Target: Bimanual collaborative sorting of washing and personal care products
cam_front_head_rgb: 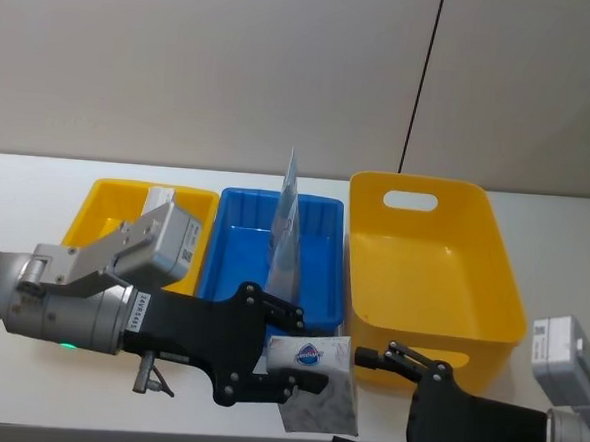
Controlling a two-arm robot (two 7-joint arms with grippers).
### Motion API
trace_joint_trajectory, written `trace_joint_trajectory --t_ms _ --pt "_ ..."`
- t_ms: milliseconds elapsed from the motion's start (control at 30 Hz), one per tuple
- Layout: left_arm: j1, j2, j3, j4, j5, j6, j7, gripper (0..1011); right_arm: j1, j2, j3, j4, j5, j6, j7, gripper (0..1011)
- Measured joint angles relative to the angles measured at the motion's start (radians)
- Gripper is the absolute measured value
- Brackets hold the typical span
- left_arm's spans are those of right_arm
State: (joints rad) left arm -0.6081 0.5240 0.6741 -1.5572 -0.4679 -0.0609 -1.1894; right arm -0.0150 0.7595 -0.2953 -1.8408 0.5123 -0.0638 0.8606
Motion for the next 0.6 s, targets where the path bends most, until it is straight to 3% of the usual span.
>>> trace_joint_trajectory --t_ms 600 --pt "0.000 0.000 0.000 0.000 0.000 0.000 0.000 364 0.048 -0.036 -0.043 0.021 -0.014 0.000 -0.033 1003"
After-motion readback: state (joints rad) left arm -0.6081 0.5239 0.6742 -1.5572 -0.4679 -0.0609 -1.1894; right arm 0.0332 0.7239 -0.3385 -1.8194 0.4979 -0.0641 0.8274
